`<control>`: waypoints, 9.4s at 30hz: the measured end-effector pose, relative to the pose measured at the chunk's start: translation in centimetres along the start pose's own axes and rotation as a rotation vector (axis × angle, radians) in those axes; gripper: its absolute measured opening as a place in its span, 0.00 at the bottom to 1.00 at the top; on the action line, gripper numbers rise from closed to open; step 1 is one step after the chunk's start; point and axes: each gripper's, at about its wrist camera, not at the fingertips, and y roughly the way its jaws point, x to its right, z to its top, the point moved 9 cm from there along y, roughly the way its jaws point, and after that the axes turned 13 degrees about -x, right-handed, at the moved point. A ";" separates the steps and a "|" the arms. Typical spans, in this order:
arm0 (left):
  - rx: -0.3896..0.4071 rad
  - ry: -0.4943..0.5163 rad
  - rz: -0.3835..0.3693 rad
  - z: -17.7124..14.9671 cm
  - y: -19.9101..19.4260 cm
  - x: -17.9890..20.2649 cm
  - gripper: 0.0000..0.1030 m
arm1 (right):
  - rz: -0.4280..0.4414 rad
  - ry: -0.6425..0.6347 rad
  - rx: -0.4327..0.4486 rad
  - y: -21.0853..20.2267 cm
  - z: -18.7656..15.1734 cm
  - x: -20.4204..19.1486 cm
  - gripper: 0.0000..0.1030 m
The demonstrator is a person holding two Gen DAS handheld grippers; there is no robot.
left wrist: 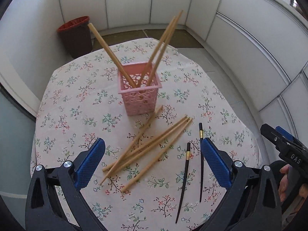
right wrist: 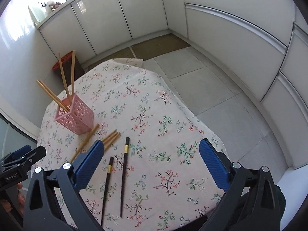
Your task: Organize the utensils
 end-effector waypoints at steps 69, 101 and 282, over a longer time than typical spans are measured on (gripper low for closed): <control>-0.117 0.078 -0.109 -1.5 2.4 3.6 0.06 | -0.127 -0.041 -0.416 16.8 0.7 -5.4 0.67; -0.431 -0.068 -0.129 -2.2 13.6 3.3 0.27 | 0.203 -0.012 -0.184 3.3 -1.6 -2.9 0.07; -0.376 0.514 -0.025 -0.4 16.0 9.7 0.65 | 0.155 0.227 -0.216 7.3 -4.2 7.3 0.93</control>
